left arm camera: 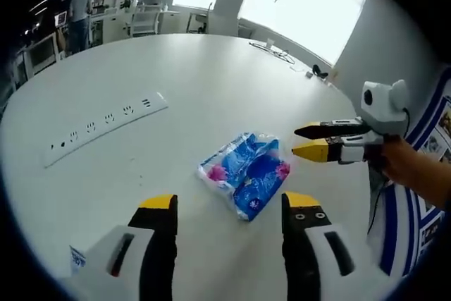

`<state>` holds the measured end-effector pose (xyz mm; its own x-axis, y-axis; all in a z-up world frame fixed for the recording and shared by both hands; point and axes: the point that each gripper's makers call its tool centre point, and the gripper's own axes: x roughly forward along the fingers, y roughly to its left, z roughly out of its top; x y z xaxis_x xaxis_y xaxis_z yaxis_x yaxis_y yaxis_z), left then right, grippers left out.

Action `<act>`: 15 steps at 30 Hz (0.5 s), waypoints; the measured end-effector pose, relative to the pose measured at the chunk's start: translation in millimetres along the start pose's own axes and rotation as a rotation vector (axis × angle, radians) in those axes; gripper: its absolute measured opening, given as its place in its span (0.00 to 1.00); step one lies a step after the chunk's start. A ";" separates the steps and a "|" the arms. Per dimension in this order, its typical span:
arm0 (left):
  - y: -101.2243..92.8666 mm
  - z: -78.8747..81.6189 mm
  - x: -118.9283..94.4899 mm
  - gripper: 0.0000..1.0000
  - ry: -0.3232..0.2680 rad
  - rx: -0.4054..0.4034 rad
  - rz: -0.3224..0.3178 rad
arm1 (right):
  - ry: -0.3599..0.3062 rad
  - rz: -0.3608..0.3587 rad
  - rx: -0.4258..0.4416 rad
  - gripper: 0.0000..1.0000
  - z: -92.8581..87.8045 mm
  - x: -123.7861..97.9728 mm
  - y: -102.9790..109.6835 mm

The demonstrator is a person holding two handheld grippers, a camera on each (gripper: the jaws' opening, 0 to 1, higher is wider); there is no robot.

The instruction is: Arrange the tabletop items into an orderly group along one side of the table until the central work area is clear of visible clutter.

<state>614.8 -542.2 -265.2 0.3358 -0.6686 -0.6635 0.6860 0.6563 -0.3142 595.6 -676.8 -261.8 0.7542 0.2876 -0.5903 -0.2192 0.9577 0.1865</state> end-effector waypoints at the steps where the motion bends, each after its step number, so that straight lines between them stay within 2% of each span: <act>1: -0.3 0.2 -0.8 0.62 -0.001 -0.001 -0.001 | -0.003 0.002 -0.002 0.38 1.4 -0.6 0.9; 9: -2.5 4.7 -13.9 0.66 -0.019 0.007 0.007 | -0.028 0.027 -0.023 0.46 14.9 -7.6 12.4; 15: -0.6 7.0 -26.6 0.67 -0.036 0.004 0.014 | -0.041 0.049 -0.040 0.48 20.7 -12.2 21.2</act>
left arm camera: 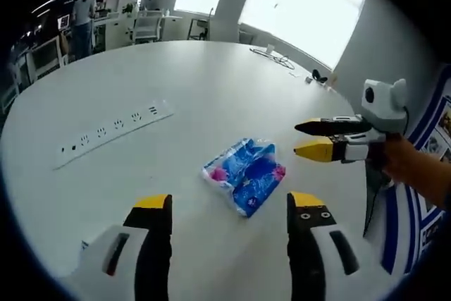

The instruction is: Arrange the tabletop items into an orderly group along one side of the table until the central work area is clear of visible clutter.

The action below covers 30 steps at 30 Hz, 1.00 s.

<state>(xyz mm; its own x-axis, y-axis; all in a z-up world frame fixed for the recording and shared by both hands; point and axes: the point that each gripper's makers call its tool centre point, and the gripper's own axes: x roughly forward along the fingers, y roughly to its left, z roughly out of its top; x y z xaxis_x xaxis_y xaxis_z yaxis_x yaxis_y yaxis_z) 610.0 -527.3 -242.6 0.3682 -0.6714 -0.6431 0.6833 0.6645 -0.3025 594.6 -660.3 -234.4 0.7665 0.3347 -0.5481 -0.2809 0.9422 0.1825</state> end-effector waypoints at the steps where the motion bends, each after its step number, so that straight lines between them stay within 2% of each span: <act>1: 0.5 0.0 -2.0 0.67 -0.002 -0.002 0.001 | -0.001 0.005 -0.002 0.50 0.4 -0.3 2.0; 10: 9.1 -4.7 -28.9 0.68 -0.026 -0.014 0.022 | -0.007 0.050 -0.025 0.58 3.6 -4.5 26.9; 30: 29.0 -17.4 -94.7 0.69 -0.096 -0.062 0.093 | -0.013 0.140 -0.086 0.58 16.6 -6.0 85.6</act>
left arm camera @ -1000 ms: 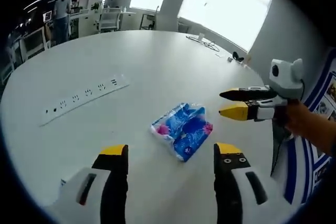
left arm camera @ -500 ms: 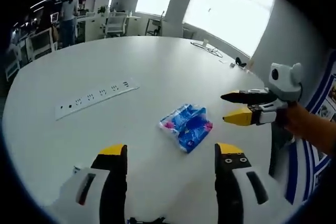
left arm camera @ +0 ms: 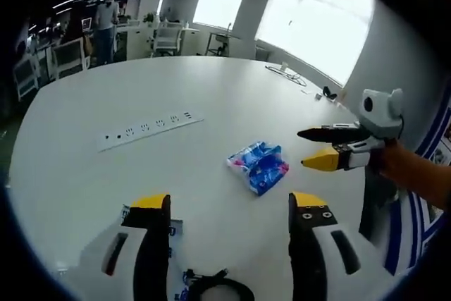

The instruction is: Arrange the tabletop items into an orderly group along one side of the table until the central work area is clear of visible clutter.

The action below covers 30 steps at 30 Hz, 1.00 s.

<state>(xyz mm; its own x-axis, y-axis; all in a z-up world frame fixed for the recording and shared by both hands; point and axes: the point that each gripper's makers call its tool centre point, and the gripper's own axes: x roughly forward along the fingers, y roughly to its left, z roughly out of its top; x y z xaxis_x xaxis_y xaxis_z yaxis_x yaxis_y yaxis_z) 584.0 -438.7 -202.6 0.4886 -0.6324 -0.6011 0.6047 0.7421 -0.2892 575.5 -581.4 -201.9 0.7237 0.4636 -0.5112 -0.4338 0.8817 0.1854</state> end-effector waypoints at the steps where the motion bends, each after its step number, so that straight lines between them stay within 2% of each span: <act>1: 1.1 -0.7 -3.3 0.69 -0.002 -0.003 0.002 | 0.000 0.006 -0.003 0.58 1.4 0.4 3.2; 7: 11.6 -5.2 -28.1 0.69 -0.027 -0.030 0.033 | -0.009 0.035 -0.015 0.58 7.1 2.0 20.0; 16: 23.0 -17.5 -58.1 0.68 -0.052 -0.061 0.071 | 0.000 0.085 -0.040 0.57 6.0 4.4 48.5; 30: 31.5 -61.5 -92.5 0.68 -0.042 -0.112 0.125 | 0.039 0.170 -0.056 0.56 -15.0 15.2 95.9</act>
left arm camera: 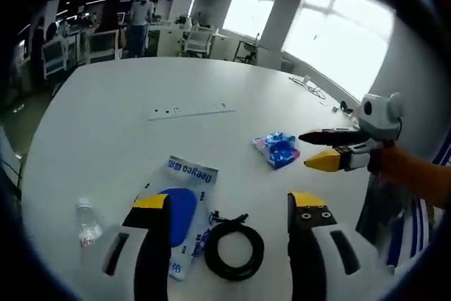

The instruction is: Arrange the tabletop items into an orderly group along one side of the table until the central work area is clear of visible clutter.

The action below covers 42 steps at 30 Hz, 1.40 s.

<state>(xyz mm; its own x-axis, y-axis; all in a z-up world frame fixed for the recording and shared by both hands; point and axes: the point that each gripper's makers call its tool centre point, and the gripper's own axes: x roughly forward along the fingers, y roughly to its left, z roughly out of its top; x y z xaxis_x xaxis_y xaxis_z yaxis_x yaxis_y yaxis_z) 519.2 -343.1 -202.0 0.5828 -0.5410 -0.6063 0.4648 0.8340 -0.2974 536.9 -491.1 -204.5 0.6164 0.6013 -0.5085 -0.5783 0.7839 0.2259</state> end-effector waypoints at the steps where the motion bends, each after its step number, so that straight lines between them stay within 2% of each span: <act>1: 1.0 -2.5 -1.8 0.68 0.001 -0.004 0.003 | 0.001 0.003 0.000 0.56 -0.6 0.7 1.5; 7: 6.7 -18.9 -11.0 0.67 0.011 -0.027 0.022 | 0.021 0.026 -0.005 0.56 -8.4 7.7 16.5; 13: 9.9 -35.8 -14.1 0.66 0.038 -0.017 0.042 | 0.043 0.042 -0.018 0.56 -18.0 13.2 28.1; 26: 9.9 -55.9 -11.2 0.64 0.088 0.014 0.060 | 0.101 0.069 -0.008 0.55 -46.3 22.5 45.6; 42: 5.1 -79.6 2.3 0.49 0.164 0.001 0.036 | 0.157 0.096 -0.005 0.51 -70.8 32.9 61.4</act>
<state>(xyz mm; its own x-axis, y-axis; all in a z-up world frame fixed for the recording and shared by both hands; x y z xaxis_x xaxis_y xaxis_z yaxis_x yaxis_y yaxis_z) 469.9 -331.4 -263.6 0.4821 -0.4860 -0.7290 0.4462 0.8523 -0.2731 483.8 -434.1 -266.2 0.4670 0.6417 -0.6084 -0.6334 0.7228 0.2762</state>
